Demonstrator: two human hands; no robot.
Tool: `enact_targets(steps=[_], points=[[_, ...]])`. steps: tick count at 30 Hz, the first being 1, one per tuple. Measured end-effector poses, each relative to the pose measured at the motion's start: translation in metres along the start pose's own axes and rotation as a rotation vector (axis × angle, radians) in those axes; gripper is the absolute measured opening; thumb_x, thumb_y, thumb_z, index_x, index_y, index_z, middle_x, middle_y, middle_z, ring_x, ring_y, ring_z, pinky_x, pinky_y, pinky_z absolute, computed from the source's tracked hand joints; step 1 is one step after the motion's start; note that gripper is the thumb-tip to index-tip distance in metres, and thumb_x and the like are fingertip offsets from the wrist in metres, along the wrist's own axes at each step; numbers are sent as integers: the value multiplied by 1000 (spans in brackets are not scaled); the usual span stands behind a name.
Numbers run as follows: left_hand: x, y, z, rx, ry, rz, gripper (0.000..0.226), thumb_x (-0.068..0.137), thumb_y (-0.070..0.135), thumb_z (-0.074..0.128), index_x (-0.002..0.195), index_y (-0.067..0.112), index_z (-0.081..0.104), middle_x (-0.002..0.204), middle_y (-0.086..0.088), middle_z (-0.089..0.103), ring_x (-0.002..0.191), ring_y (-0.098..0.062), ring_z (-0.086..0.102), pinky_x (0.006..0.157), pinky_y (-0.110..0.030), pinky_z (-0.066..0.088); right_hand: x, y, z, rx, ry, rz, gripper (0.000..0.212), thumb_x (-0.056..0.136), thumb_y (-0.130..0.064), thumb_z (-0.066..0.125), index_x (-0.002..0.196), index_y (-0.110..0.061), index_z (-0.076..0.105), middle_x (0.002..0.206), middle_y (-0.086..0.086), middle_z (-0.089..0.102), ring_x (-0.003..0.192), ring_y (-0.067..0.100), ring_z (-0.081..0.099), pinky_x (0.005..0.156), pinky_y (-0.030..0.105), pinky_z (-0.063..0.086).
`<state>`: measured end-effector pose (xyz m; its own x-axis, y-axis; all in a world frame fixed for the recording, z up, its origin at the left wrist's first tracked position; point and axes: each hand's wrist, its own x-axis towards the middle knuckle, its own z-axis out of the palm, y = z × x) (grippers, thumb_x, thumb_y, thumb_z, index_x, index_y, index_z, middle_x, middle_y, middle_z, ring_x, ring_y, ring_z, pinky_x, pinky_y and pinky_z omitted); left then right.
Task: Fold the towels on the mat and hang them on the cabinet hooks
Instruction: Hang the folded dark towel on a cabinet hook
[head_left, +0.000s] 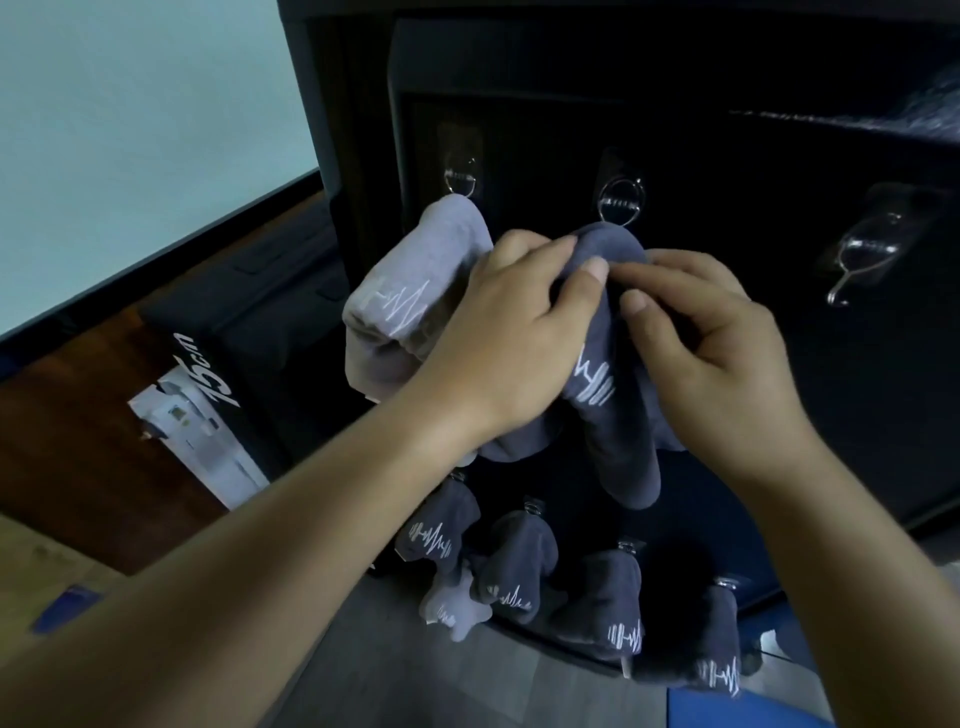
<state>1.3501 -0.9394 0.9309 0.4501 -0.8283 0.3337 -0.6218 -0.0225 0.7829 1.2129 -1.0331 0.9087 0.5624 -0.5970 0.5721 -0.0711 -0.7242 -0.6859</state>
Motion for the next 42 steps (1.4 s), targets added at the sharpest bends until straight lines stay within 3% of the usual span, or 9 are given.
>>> enact_targets(steps=[4,8,13,17,22,29,33,36,42], points=[[-7,-4,-2,-125,-30,-34,48,106,45,40,150,26,44,151,14,44,141,1,37,120,-33,31,-11,13,4,-152,15,-183,38,96,-16,61,132,-5,61,145,16,40,137,19,40,113,28,36],[-20,-5,1,-186,-61,-28,51,104,45,44,153,34,35,153,16,43,141,2,37,119,-36,34,-10,14,-2,-267,9,-305,46,97,-19,61,141,-7,53,150,12,40,140,26,36,113,45,35],[-18,-7,10,-273,-77,-53,61,97,51,48,153,35,35,150,13,47,138,-3,44,115,-39,39,-18,21,2,-264,-122,-193,50,104,-29,43,153,-20,38,163,-6,26,138,10,31,114,18,19],[-20,-13,16,-435,-55,-136,71,85,55,56,150,31,40,145,6,55,135,-12,51,114,-45,40,-24,26,4,-147,-208,-115,53,106,-29,37,158,-22,26,167,-10,11,144,-6,18,114,12,13],[-41,-17,14,-516,-76,-161,66,90,49,61,149,27,41,138,6,61,130,-11,57,112,-44,42,-37,27,3,-88,-152,-76,54,104,-35,38,156,-19,31,166,-6,19,149,2,18,118,19,14],[-100,-30,14,-364,-46,-147,44,99,24,62,138,34,45,136,18,58,129,4,52,108,-28,43,-82,47,-3,-90,-131,36,52,100,-36,48,150,-21,43,159,-11,33,147,8,28,117,39,31],[-122,-51,26,-108,-141,-388,53,93,50,61,141,34,45,131,20,60,121,7,54,104,-27,46,-113,64,-5,-135,-159,96,50,99,-34,53,145,-17,48,153,-8,39,142,14,39,108,49,45],[-126,-69,39,90,-200,-420,36,93,51,60,123,31,61,109,18,66,101,6,61,87,-17,48,-144,77,-4,-217,-191,166,46,99,-33,56,141,-17,51,147,-6,43,134,16,46,106,43,47],[-133,-112,75,433,-417,-261,28,94,51,52,112,32,62,104,9,66,101,-17,62,84,-40,54,-240,109,6,-447,-268,388,40,89,-20,69,128,-15,62,132,0,57,117,26,56,91,38,50]])
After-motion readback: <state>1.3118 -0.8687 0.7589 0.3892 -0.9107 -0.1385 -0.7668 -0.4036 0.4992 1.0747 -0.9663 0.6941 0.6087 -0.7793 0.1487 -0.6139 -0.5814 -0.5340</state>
